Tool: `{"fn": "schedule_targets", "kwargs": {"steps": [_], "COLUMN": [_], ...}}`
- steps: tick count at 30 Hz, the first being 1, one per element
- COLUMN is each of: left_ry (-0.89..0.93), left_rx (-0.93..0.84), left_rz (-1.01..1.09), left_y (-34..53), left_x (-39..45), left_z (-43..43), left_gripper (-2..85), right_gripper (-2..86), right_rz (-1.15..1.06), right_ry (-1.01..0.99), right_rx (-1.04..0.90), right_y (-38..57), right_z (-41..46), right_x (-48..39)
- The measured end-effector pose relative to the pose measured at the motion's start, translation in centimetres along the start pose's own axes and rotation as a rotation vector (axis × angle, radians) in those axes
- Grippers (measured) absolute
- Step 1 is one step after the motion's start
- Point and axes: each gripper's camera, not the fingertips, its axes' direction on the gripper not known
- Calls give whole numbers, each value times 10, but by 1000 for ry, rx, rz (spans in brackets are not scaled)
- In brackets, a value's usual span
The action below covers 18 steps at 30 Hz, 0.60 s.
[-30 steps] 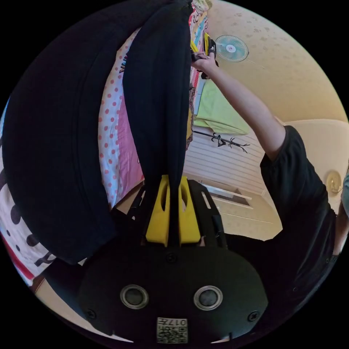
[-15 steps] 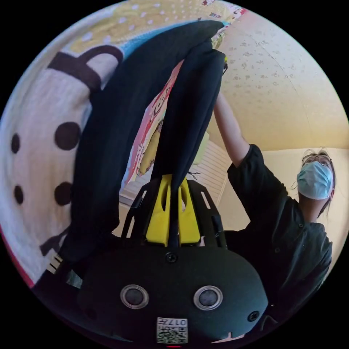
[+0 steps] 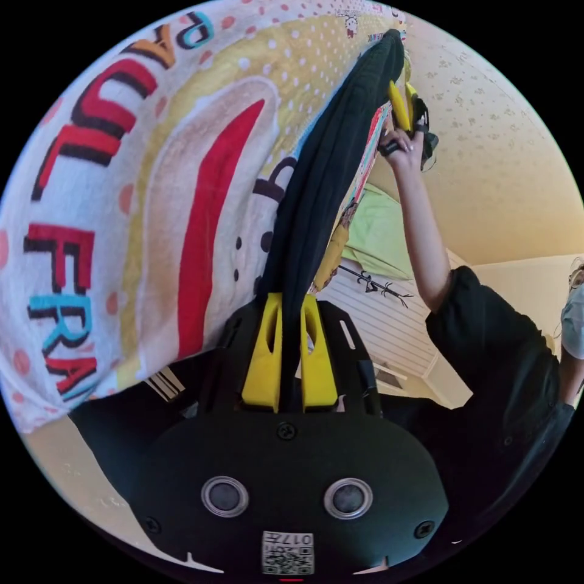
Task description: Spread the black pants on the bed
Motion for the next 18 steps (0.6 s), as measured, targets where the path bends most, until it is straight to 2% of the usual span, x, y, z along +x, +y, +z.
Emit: {"fn": "schedule_targets", "kwargs": {"steps": [2, 5, 7, 10, 15, 17, 18], "left_ry": [-9, -21, -29, -20, 50, 23, -6], "left_rx": [-15, -30, -35, -39, -52, -59, -64], "left_rz": [0, -2, -7, -6, 54, 173, 186], "left_y": [-5, -11, -12, -11, -12, -9, -8], "left_x": [5, 8, 8, 10, 25, 61, 69], "left_z": [12, 28, 39, 59, 97, 117, 124], "left_gripper": [54, 57, 55, 48, 39, 37, 37], "right_gripper": [83, 85, 87, 77, 28, 21, 24], "right_rz": [5, 136, 292, 435, 381, 350, 333], "right_ry": [84, 100, -8, -193, -406, -382, -299], "right_rx": [-53, -119, -45, 67, 263, 335, 338], "right_y": [53, 153, 227, 286, 307, 310, 312], "right_z": [-4, 9, 21, 44, 40, 14, -3], "right_x": [-17, -22, -20, -20, -36, -46, -55]}}
